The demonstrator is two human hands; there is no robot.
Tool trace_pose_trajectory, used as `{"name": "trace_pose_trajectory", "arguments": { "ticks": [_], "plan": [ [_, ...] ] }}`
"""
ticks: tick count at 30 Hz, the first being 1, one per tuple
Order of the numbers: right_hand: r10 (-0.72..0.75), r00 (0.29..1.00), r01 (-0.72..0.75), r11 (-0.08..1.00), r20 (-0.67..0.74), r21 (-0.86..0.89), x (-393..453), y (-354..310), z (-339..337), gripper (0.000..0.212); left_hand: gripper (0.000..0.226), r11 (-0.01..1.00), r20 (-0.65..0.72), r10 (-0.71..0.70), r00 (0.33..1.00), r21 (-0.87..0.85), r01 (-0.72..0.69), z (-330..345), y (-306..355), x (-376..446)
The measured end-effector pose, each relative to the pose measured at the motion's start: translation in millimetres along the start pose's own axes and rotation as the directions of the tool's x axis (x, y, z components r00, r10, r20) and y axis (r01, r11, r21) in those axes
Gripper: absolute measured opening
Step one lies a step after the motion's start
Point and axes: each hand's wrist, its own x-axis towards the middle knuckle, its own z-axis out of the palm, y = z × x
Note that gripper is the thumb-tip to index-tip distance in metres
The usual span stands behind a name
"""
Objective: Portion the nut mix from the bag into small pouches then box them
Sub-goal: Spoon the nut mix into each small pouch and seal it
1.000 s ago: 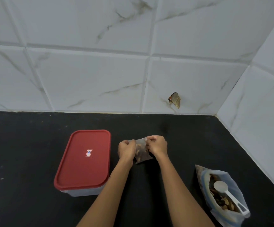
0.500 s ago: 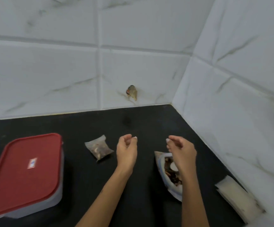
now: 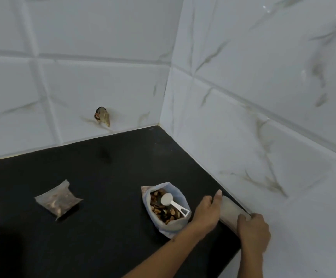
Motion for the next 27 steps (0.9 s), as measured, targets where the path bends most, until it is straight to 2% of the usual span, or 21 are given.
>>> {"name": "trace_pose_trajectory", "arguments": {
  "ticks": [3, 6, 16, 21, 27],
  "plan": [
    [0.042, 0.999, -0.042, 0.999, 0.022, 0.008, 0.1, 5.5, -1.2, 0.041, 0.079, 0.998, 0.032, -0.03, 0.999, 0.058, 0.029, 12.4, -1.5, 7.6],
    [0.041, 0.999, -0.042, 0.999, 0.023, 0.025, 0.1, 6.9, -2.6, 0.041, 0.081, 0.995, 0.034, -0.045, 0.998, 0.086, 0.042, 19.7, -0.7, 12.9],
    [0.039, 0.999, -0.03, 0.976, -0.037, 0.214, 0.3, 7.3, -4.7, 0.042, 0.075, 0.998, 0.019, -0.033, 0.999, 0.05, 0.032, 24.1, -6.2, 24.1],
    [0.074, 0.997, -0.067, 0.98, -0.027, 0.189, 0.4, 6.7, -3.5, 0.041, 0.063, 0.999, -0.01, -0.011, 1.0, 0.051, 0.012, 19.6, -5.8, 24.9],
    [0.084, 0.996, -0.075, 0.979, -0.042, 0.188, 2.7, 5.5, -2.7, 0.035, 0.065, 0.994, -0.011, -0.017, 1.0, 0.105, 0.018, 18.7, -3.3, 27.6]
  ]
}}
